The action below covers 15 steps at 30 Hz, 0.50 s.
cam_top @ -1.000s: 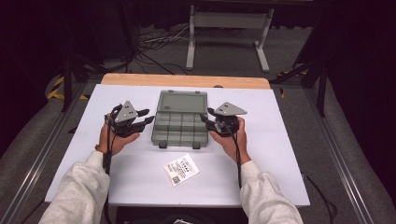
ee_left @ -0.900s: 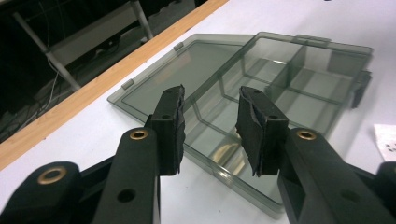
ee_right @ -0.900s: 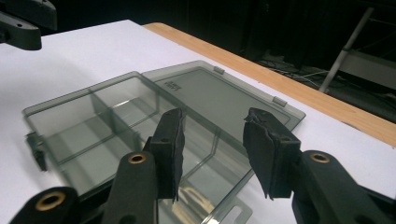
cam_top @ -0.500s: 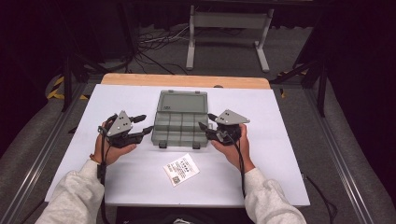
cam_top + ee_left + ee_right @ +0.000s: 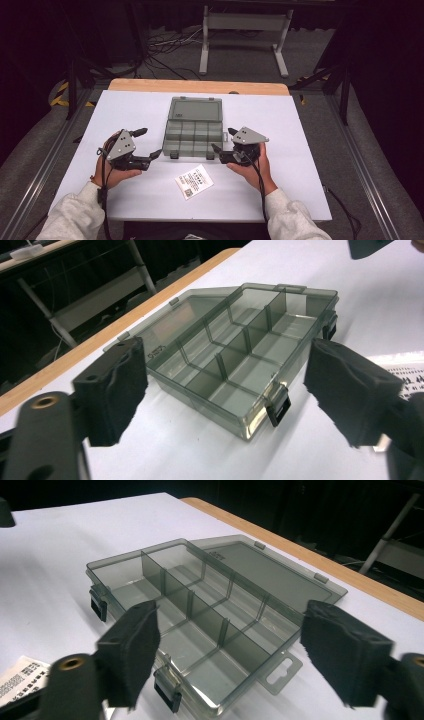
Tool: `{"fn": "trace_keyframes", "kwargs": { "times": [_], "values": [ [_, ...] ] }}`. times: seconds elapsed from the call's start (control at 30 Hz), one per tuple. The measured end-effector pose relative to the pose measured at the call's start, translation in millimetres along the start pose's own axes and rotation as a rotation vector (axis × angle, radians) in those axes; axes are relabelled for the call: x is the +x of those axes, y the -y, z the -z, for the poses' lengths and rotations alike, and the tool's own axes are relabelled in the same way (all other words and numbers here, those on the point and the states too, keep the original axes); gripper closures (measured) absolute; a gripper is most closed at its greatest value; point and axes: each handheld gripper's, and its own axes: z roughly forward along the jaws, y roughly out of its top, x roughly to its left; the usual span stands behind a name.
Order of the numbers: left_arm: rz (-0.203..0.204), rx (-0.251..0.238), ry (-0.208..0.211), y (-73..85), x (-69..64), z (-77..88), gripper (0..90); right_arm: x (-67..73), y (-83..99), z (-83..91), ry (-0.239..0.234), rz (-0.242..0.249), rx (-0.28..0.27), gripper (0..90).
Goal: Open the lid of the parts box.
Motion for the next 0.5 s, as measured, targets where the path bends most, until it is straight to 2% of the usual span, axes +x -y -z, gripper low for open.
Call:
{"fn": "trace_keyframes", "kwargs": {
  "times": [0.1, 0.2, 0.5],
  "values": [
    [0.007, 0.008, 0.004, 5.3, -2.6, 1.9, 11.4, 3.3, 2.1, 3.3, 0.001, 0.001, 0.016, 15.8],
    [0.02, 0.015, 0.01, 11.6, -5.6, 6.2, 8.3, 6.3, 4.9, 6.6, -0.009, 0.002, 0.033, 14.3],
    [0.031, 0.045, 0.043, 26.9, -16.6, 16.7, 4.4, 19.8, 19.0, 12.4, -0.076, 0.001, 0.1, 11.2]
  ]
}}
